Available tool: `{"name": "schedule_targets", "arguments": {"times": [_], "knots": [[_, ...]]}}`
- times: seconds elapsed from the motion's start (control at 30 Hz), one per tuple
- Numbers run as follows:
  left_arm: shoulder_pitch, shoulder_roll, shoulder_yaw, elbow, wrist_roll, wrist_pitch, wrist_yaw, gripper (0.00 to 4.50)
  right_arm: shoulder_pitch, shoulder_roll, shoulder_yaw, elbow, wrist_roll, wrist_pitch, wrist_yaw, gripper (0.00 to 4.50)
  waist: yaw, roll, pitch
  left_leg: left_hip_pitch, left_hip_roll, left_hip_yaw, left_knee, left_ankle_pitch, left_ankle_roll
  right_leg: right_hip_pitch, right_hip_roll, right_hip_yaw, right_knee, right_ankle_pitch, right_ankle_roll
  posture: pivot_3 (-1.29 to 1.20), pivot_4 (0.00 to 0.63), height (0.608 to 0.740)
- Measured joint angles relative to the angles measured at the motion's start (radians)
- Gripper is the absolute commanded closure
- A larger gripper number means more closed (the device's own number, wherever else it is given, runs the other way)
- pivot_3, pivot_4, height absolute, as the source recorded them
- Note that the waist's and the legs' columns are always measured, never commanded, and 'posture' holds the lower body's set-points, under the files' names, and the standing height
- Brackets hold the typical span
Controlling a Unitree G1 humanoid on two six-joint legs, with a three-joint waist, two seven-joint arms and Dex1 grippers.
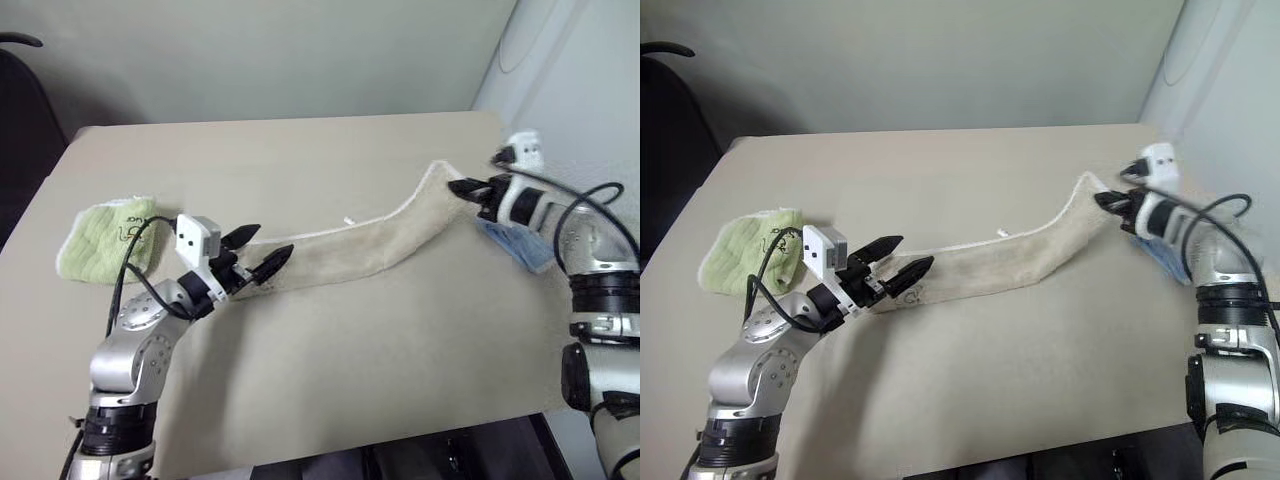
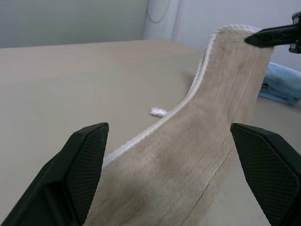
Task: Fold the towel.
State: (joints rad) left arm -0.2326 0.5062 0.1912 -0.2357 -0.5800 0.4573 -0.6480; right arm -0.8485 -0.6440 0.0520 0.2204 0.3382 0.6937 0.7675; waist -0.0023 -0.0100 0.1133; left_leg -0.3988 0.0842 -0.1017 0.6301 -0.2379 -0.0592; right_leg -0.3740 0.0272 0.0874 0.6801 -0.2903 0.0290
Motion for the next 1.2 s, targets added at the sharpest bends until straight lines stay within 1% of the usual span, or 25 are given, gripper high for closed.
{"name": "schedule_targets", "arguments": {"times": [0.07,0.23,0.3,0.33,0.37,0.47,0.53,0.67,0.77,0.8,0.87,0.9,1.0,1.1,1.17,1.2], "knots": [[-0.001,-0.004,-0.003,0.000,0.001,0.000,0.001,0.00,0.016,0.016,0.122,-0.063,-0.067,-0.057,0.040,4.48,0.000,0.000,0.000,0.000,0.000,-0.002,0.000,0.000,0.000,0.000,0.000,0.000,0.000,0.000,0.000,0.00,0.150,0.740],[0.002,-0.014,-0.004,0.000,0.004,-0.001,0.007,0.00,0.046,0.096,0.304,-0.067,-0.189,-0.132,0.063,4.48,0.007,0.000,0.000,-0.001,0.000,-0.004,0.000,-0.001,0.002,-0.001,-0.002,0.001,0.000,0.000,0.001,0.00,0.150,0.740],[0.005,-0.014,-0.004,0.000,0.006,-0.001,0.015,0.00,0.050,0.102,0.332,-0.061,-0.222,-0.146,0.066,3.97,0.013,0.000,0.000,-0.003,0.000,-0.004,0.000,-0.001,0.001,-0.002,-0.003,0.000,0.000,0.001,0.001,0.00,0.150,0.740],[0.030,-0.014,0.006,-0.017,0.006,-0.001,0.023,0.00,0.047,0.116,0.326,-0.045,-0.222,-0.144,0.076,3.76,0.012,-0.001,0.000,-0.002,0.000,-0.003,0.001,-0.001,0.000,-0.002,-0.004,0.000,0.000,0.001,0.001,0.00,0.150,0.740],[0.046,-0.014,0.008,-0.025,0.005,-0.001,0.026,0.00,0.048,0.124,0.323,-0.038,-0.215,-0.137,0.088,3.47,0.011,-0.001,0.000,-0.002,0.000,-0.003,0.000,-0.001,-0.001,-0.002,-0.004,0.000,0.000,0.001,0.001,0.00,0.150,0.740],[0.067,-0.015,0.011,-0.041,-0.001,0.000,0.039,0.00,0.053,0.135,0.311,-0.036,-0.185,-0.114,0.130,2.43,0.011,-0.001,0.000,-0.003,0.000,-0.003,0.000,0.003,-0.007,-0.002,-0.003,0.000,0.000,0.001,0.001,0.00,0.150,0.740],[0.077,-0.015,0.019,-0.050,-0.005,0.000,0.044,0.00,0.054,0.137,0.290,-0.049,-0.162,-0.095,0.150,1.71,0.012,-0.001,0.000,-0.002,0.000,-0.003,0.000,0.004,-0.009,-0.002,-0.003,0.000,0.000,0.001,0.001,0.00,0.150,0.740],[0.096,-0.017,0.036,-0.064,-0.012,0.001,0.062,0.00,0.073,0.140,0.205,-0.115,-0.079,-0.032,0.175,0.42,0.012,-0.001,0.000,-0.003,0.000,-0.002,0.000,0.004,-0.010,-0.001,-0.003,0.000,0.000,0.001,0.001,0.00,0.150,0.740],[0.111,-0.047,0.074,-0.093,-0.061,0.021,0.098,0.00,0.068,0.164,0.090,-0.107,-0.018,0.000,0.142,0.42,0.012,-0.001,0.000,-0.003,0.000,-0.001,0.000,0.005,-0.011,-0.001,-0.002,0.000,0.000,0.001,0.001,0.00,0.150,0.740],[0.114,-0.061,0.095,-0.101,-0.089,0.035,0.118,0.00,0.061,0.171,0.060,-0.091,-0.014,0.000,0.122,0.59,0.012,-0.001,0.000,-0.003,0.000,-0.001,0.000,0.005,-0.012,-0.001,-0.002,0.000,0.000,0.001,0.001,0.00,0.150,0.740],[0.118,-0.101,0.154,-0.120,-0.200,0.083,0.182,0.00,0.031,0.186,0.021,-0.007,-0.024,-0.022,0.067,1.11,0.012,-0.001,0.000,-0.002,0.000,-0.001,0.000,0.005,-0.012,-0.001,-0.003,0.000,0.000,0.001,0.001,0.00,0.150,0.740],[0.119,-0.139,0.195,-0.132,-0.291,0.116,0.235,0.00,0.023,0.201,0.011,0.060,-0.043,-0.054,0.039,1.40,0.012,-0.001,-0.001,-0.001,0.000,-0.001,0.000,0.005,-0.012,0.000,-0.003,0.000,0.000,0.001,0.001,0.00,0.150,0.740],[0.146,-0.174,0.254,-0.148,-0.455,0.182,0.349,0.00,0.041,0.247,0.024,0.204,-0.093,-0.158,0.014,2.48,0.012,-0.001,0.000,-0.001,0.001,-0.002,-0.001,0.005,-0.012,-0.001,-0.003,0.000,0.001,0.001,0.001,0.00,0.150,0.740],[0.221,-0.183,0.261,-0.188,-0.555,0.232,0.430,0.00,0.059,0.312,0.033,0.358,-0.118,-0.290,0.009,3.54,0.009,0.000,0.000,-0.001,0.001,-0.001,-0.002,0.005,-0.012,-0.003,-0.003,0.001,0.001,0.001,0.001,0.00,0.150,0.740],[0.254,-0.189,0.257,-0.212,-0.599,0.252,0.476,0.00,0.057,0.320,0.044,0.427,-0.151,-0.375,0.009,4.28,0.009,0.000,0.000,-0.002,0.001,-0.001,-0.001,0.005,-0.012,-0.003,-0.003,0.001,0.001,0.001,0.001,0.00,0.150,0.740],[0.280,-0.189,0.257,-0.225,-0.616,0.262,0.504,0.00,0.055,0.320,0.058,0.458,-0.181,-0.433,0.008,4.47,0.009,0.000,0.000,-0.001,0.001,-0.001,-0.001,0.005,-0.012,-0.002,-0.003,0.001,0.001,0.001,0.001,0.00,0.150,0.740]]}}
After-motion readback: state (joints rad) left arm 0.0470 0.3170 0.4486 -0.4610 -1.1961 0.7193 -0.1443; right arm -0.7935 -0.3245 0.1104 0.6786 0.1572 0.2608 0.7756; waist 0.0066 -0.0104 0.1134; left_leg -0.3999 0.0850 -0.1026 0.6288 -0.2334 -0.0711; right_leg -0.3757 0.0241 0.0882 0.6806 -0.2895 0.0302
